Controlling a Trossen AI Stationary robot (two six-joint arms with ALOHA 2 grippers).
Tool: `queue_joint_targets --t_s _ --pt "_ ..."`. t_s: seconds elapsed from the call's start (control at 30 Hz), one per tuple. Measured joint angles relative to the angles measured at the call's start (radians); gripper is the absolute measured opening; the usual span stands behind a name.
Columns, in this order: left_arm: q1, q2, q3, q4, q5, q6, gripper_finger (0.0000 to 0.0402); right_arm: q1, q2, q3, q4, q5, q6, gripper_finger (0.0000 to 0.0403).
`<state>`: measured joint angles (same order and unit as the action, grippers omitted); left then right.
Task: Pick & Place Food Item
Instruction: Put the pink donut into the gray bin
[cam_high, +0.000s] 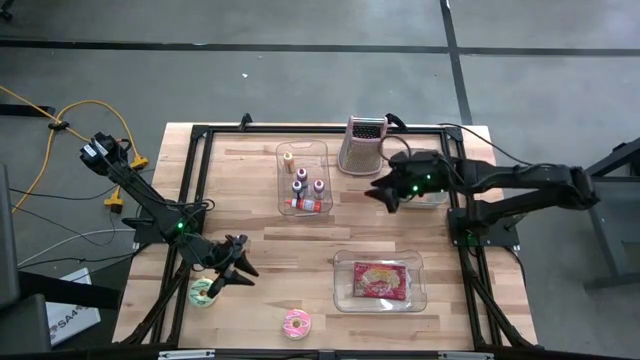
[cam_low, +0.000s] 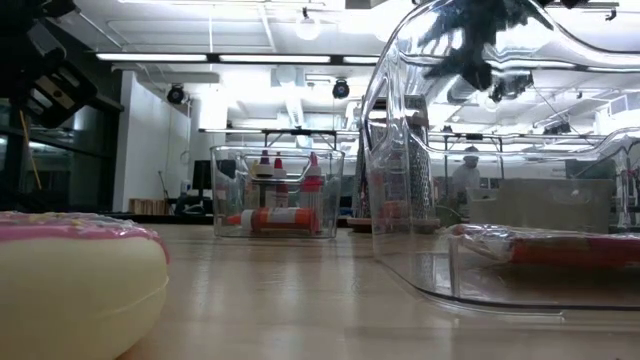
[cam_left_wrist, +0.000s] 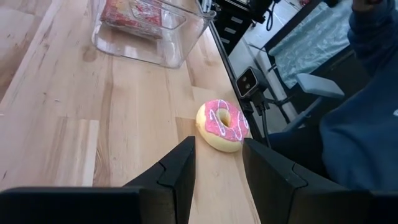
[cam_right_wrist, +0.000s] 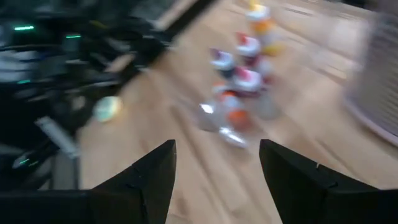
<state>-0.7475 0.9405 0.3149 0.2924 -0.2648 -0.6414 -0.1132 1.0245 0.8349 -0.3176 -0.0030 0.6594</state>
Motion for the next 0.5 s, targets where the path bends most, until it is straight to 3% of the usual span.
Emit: queue_joint_targets --t_s 0.2,0.5 --pt "0.000 0.000 0.000 -0.001 -0.002 -0.011 0.0129 0.135 0.055 0.000 0.197 -0.001 -0.061 0.0219" --pt "0.000 0.003 0.000 0.000 -0.011 -0.021 0.0129 0.295 0.238 0.000 0.491 -0.033 -0.193 0.0219"
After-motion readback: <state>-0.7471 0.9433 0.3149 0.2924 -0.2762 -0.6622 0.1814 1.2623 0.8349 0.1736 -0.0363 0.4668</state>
